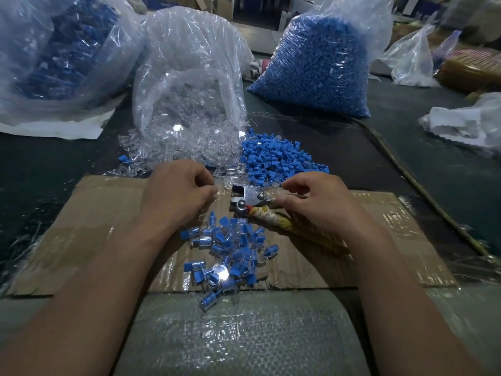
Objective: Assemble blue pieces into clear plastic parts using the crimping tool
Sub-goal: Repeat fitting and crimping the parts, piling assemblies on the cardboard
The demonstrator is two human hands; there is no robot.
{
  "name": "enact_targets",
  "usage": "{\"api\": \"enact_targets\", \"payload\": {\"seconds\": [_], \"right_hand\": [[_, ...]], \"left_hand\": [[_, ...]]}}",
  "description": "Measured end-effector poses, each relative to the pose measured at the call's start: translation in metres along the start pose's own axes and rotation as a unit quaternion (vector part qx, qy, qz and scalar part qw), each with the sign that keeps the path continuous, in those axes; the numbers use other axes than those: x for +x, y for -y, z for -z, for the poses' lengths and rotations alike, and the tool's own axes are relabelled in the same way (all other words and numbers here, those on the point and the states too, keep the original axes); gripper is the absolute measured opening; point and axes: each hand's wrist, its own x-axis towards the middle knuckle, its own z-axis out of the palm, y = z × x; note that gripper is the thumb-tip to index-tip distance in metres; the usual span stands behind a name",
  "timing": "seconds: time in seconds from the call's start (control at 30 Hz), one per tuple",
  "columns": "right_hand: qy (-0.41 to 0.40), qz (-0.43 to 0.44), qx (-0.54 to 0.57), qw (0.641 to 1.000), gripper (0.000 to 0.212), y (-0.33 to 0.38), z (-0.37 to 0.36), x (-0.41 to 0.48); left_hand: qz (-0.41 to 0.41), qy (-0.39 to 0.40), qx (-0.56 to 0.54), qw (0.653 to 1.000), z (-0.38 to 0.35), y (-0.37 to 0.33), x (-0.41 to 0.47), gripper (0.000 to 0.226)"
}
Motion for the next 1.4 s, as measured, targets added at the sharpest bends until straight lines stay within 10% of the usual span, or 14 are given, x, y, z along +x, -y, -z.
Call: {"api": "enact_targets", "payload": {"seconds": [0.17, 0.5, 0.93, 1.4], "right_hand": [[-0.039, -0.015, -0.007, 0.999, 0.030, -0.002, 0.002, 0.002], [-0.035, -0.019, -0.012, 0.999, 0.027, -0.002, 0.000, 0.004], [-0.144, -0.064, 0.014, 0.987, 0.014, -0.009, -0.001, 0.018], [-0.075, -0.056, -0.058, 0.994, 0.032, -0.012, -0.013, 0.029]], "left_hand": [[-0.032, 0.093, 0.021, 0.995, -0.005, 0.005, 0.002, 0.049], [-0.012, 0.067, 0.033, 0.997, -0.003, 0.005, 0.002, 0.030], [0.014, 0.026, -0.290, 0.957, 0.014, -0.019, -0.011, 0.030], [0.027, 0.038, -0.277, 0.960, 0.012, -0.017, -0.013, 0.012]]}}
